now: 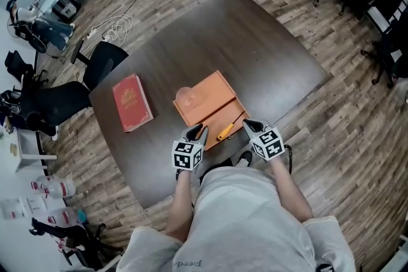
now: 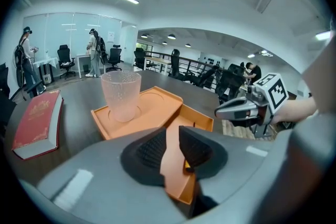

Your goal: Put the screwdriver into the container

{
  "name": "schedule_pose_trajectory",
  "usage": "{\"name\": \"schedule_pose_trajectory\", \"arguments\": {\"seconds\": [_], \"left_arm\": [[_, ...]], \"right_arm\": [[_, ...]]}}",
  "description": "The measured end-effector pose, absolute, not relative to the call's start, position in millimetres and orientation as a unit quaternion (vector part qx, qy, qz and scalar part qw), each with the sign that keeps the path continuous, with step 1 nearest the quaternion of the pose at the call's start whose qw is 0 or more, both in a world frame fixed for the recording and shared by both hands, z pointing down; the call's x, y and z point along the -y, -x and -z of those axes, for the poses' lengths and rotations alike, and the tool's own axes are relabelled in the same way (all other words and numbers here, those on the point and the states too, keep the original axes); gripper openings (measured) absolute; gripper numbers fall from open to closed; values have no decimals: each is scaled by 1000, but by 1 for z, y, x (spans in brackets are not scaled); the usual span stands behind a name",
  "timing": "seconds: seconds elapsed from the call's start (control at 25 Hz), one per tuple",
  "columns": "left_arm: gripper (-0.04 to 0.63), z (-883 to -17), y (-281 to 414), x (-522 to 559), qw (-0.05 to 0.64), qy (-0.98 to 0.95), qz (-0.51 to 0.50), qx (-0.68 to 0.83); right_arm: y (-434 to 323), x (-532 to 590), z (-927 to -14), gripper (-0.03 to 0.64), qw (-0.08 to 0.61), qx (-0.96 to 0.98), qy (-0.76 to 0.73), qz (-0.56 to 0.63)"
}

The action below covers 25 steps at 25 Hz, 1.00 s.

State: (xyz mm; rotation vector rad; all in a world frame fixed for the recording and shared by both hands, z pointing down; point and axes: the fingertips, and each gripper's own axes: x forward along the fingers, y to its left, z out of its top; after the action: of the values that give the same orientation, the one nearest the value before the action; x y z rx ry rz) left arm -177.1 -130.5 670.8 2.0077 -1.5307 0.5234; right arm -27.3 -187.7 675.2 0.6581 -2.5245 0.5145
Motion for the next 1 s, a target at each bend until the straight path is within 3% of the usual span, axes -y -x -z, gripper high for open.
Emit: {"name": "schedule_pose_trajectory", "arguments": {"seconds": [0.36,1.0], "left_arm": [[54,-675,166,128,286,-752,-189,563],[55,-679,156,126,326,-761,-161,537]], "right_arm": [[23,185,-679,3,248,919,-238,-193],[23,187,-676,2,246,914,-246,-209]]}}
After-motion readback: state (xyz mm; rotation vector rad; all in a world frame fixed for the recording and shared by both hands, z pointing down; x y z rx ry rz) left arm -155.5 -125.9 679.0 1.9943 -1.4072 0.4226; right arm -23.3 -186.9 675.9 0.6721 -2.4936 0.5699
